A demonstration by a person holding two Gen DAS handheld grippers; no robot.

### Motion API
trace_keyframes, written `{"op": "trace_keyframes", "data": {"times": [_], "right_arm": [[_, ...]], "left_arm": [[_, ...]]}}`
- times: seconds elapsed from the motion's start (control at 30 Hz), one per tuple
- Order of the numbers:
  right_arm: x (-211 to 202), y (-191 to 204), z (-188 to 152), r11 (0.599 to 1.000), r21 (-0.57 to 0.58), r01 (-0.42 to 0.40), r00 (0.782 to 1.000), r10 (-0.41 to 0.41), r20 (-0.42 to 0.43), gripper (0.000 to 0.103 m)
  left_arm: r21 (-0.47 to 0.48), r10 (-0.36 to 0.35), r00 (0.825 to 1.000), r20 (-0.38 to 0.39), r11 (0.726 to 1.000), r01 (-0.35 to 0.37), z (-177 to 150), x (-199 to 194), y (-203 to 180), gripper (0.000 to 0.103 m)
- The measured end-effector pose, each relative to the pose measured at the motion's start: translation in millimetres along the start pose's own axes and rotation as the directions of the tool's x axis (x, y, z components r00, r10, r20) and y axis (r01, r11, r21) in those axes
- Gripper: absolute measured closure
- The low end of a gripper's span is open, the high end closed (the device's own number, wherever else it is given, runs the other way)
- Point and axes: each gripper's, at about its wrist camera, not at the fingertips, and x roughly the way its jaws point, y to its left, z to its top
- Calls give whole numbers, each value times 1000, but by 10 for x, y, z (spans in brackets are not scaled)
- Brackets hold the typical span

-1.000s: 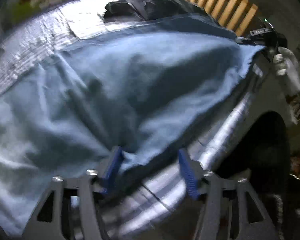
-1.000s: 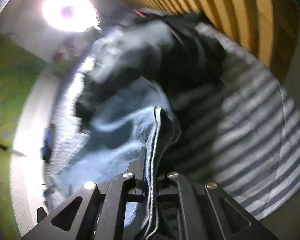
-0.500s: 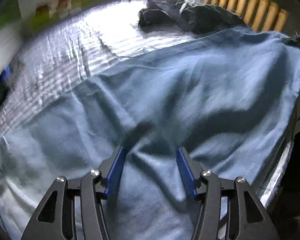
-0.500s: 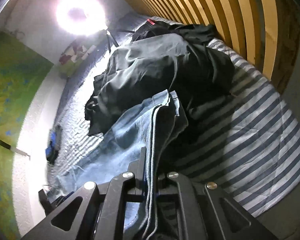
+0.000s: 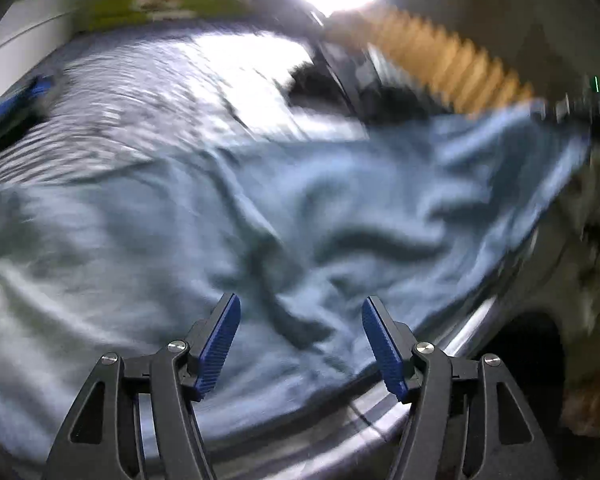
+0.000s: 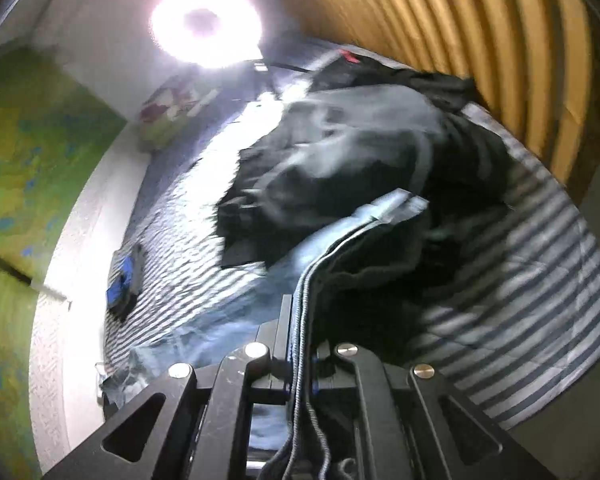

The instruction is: Organize objects

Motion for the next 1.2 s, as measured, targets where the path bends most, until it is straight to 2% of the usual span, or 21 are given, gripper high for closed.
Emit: {"op": "trace_keyframes", "data": {"times": [0.07, 0.13, 0.2, 0.23, 0.3, 0.37, 0.43, 0.5, 0.57, 0.6, 0.7, 0.73, 0.8, 0.87, 0.93, 0.97, 1.03, 1.07, 1.13, 1.17, 1.2], "right_arm": [[-4, 391, -17, 998, -64, -23, 1000, 23, 4, 97], [38, 881, -70, 989, -137, -52, 999, 53, 1, 97], [148, 1384, -163, 974, -207, -89, 996, 86, -22, 97], [203, 1563, -207, 968, -231, -101, 995, 96, -33, 97], [418, 2173, -384, 940, -313, -137, 990, 120, -72, 97], [614, 2629, -568, 916, -369, -160, 986, 133, -98, 97], [907, 3242, -822, 883, -418, -212, 975, 163, -150, 97], [1233, 3787, -1090, 857, -442, -266, 959, 187, -215, 97], [1585, 4315, -1422, 829, -461, -318, 938, 202, -283, 97], [1775, 4581, -1623, 812, -475, -340, 927, 204, -315, 97], [2356, 5229, -2297, 752, -538, -382, 902, 176, -394, 97], [2626, 5436, -2614, 729, -558, -396, 889, 153, -431, 97], [3056, 5695, -3136, 694, -603, -393, 878, 88, -470, 97], [3447, 5833, -3627, 674, -644, -362, 870, -5, -494, 97], [3798, 5826, -4009, 649, -693, -314, 866, -103, -489, 95], [3890, 5804, -4095, 642, -702, -308, 863, -121, -490, 92], [3903, 5760, -4120, 646, -689, -327, 860, -98, -500, 89], [3883, 5748, -4095, 647, -672, -359, 846, -79, -528, 81], [3829, 5737, -4045, 660, -618, -428, 800, -41, -598, 71], [3785, 5757, -3995, 668, -573, -475, 768, -4, -641, 71], [3673, 5753, -3917, 662, -513, -547, 720, 58, -692, 71]], "left_arm": [[-110, 35, 995, 91, 994, -24, 1, -392, 293, 31], [-232, 112, 981, 160, 970, -73, -18, -746, 711, 25], [-345, 200, 958, 206, 931, -120, -96, -1110, 1235, 25], [-395, 253, 941, 224, 907, -150, -150, -1305, 1500, 25], [-462, 328, 910, 253, 868, -184, -255, -1621, 1913, 25], [-512, 377, 887, 266, 835, -201, -369, -1919, 2365, 25], [-548, 401, 876, 270, 811, -203, -476, -2096, 2717, 25], [-608, 416, 858, 300, 777, -164, -648, -2267, 3110, 25], [-653, 391, 857, 337, 753, -87, -823, -2369, 3436, 25], [-665, 388, 857, 339, 743, -73, -869, -2390, 3533, 25], [-675, 401, 853, 333, 733, -81, -1017, -2456, 3783, 25], [-687, 399, 854, 334, 723, -70, -1080, -2474, 3847, 25], [-704, 393, 858, 331, 709, -53, -1192, -2506, 3994, 25], [-719, 396, 858, 327, 693, -46, -1324, -2538, 4087, 25], [-722, 398, 858, 326, 690, -46, -1421, -2577, 4110, 25], [-724, 400, 860, 317, 687, -53, -1471, -2591, 4134, 25], [-726, 401, 863, 307, 685, -60, -1524, -2577, 4165, 25], [-729, 397, 867, 302, 682, -58, -1548, -2566, 4181, 25], [-730, 371, 878, 302, 682, -37, -1561, -2516, 4187, 25], [-723, 364, 881, 303, 689, -36, -1538, -2495, 4160, 25], [-711, 355, 884, 304, 702, -37, -1509, -2479, 4116, 25]]}}
